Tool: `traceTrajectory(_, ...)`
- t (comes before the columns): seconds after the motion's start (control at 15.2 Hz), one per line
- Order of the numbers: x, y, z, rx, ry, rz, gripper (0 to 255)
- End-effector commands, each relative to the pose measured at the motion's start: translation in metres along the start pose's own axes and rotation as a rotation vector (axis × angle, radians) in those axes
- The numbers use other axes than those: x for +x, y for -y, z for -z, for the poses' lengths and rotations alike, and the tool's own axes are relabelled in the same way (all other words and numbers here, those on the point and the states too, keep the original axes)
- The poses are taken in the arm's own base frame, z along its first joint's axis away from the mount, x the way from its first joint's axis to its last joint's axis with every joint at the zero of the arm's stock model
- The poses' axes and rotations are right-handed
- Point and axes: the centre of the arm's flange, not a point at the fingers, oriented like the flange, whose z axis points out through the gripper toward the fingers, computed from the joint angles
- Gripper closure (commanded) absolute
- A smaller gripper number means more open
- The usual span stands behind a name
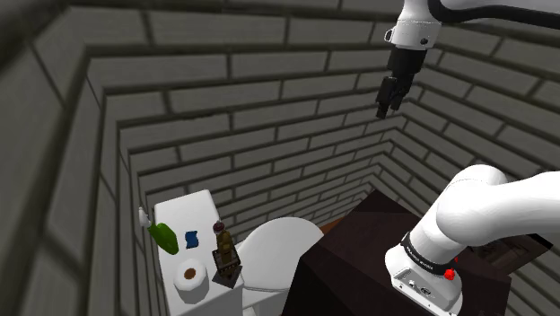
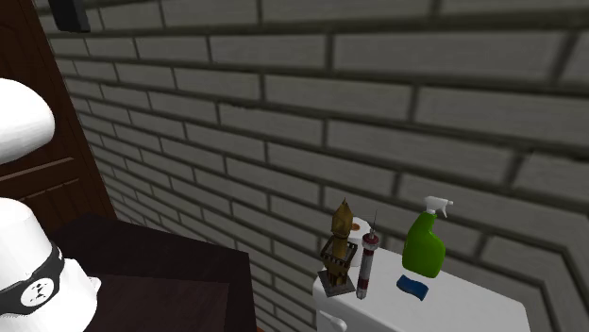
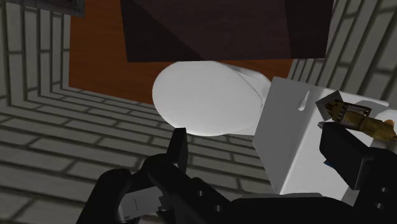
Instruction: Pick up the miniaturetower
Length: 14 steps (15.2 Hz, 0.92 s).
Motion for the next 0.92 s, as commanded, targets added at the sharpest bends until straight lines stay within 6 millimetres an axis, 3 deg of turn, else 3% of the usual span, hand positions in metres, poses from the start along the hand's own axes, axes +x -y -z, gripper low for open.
traceTrajectory(0.0, 0.000, 0.000, 0.000, 0.000, 0.000, 0.000, 0)
traceTrajectory(0.86, 0.084, 0.124, -0.092, 0.011, 0.089, -0.046, 0)
